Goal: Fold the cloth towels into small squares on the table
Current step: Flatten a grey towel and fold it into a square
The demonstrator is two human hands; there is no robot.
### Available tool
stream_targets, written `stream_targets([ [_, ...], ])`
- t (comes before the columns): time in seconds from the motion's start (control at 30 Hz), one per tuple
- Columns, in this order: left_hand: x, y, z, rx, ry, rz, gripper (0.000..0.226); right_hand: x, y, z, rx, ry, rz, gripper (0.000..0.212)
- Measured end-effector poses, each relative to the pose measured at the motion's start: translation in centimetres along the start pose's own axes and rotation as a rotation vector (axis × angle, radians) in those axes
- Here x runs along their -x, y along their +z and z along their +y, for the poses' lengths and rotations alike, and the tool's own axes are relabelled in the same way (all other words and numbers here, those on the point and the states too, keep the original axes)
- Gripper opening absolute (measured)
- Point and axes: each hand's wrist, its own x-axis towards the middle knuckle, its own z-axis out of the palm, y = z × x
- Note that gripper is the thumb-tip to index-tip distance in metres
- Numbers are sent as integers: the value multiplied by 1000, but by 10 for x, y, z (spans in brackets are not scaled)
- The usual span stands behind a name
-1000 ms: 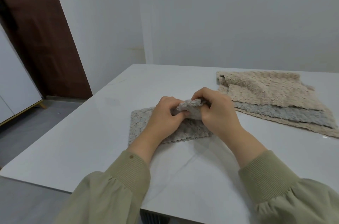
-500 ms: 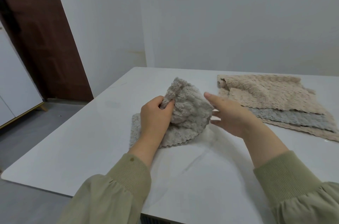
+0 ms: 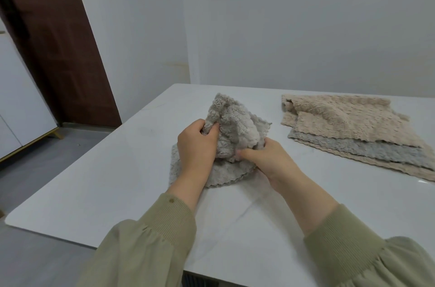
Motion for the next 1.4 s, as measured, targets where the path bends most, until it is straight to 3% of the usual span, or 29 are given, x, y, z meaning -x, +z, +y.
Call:
stream_targets([
  [0.07,0,-1,0,34,-2,9,50,-3,1,1,-18,-19,137,20],
  [0.17,0,-2,0,54,8,4,51,-6,-3,-2,-74,-86,236,32],
  [0.23,1,-2,1,63,17,-14,52,-7,-6,-4,-72,-133,269,19],
  [0.4,-1,0,-1,97,47,-82,53,-8,-14,-4,-227,-101,163,5],
  [0.47,-3,0,-4,83,65,-116,49,-8,-18,-7,-306,-124,162,11],
  [0.53,-8,-2,-10,72,72,-221,39,-9,-26,-11,-351,-168,198,16],
  [0.63,-15,-6,-21,37,10,-521,36,-13,-37,-14,-304,-130,208,13],
  [0.73,-16,-11,-18,-1,-7,-589,38,-19,-41,-13,-99,-99,280,11],
  [0.8,-17,-14,-12,182,-113,-632,29,-18,-43,-19,-151,-81,262,6],
  [0.9,-16,-22,-5,554,-354,-936,11,-14,-56,-29,-283,-101,121,16],
  [1.0,-14,-27,-1,474,-436,-1084,19,-20,-64,-23,106,-143,171,19],
  [1.1,-10,-21,-5,30,-370,-965,20,-31,-60,2,343,-160,282,26],
  [1.2,-13,-11,-19,-229,-232,-640,20,-39,-61,21,622,-142,256,41],
  [1.27,-13,-5,-25,-393,-69,-471,32,-42,-62,23,640,-192,266,44],
  [1.33,-10,3,-27,-385,92,-483,42,-49,-63,23,715,-250,251,41],
  [1.4,-4,14,-28,-376,214,-600,49,-57,-65,26,829,-279,205,38],
])
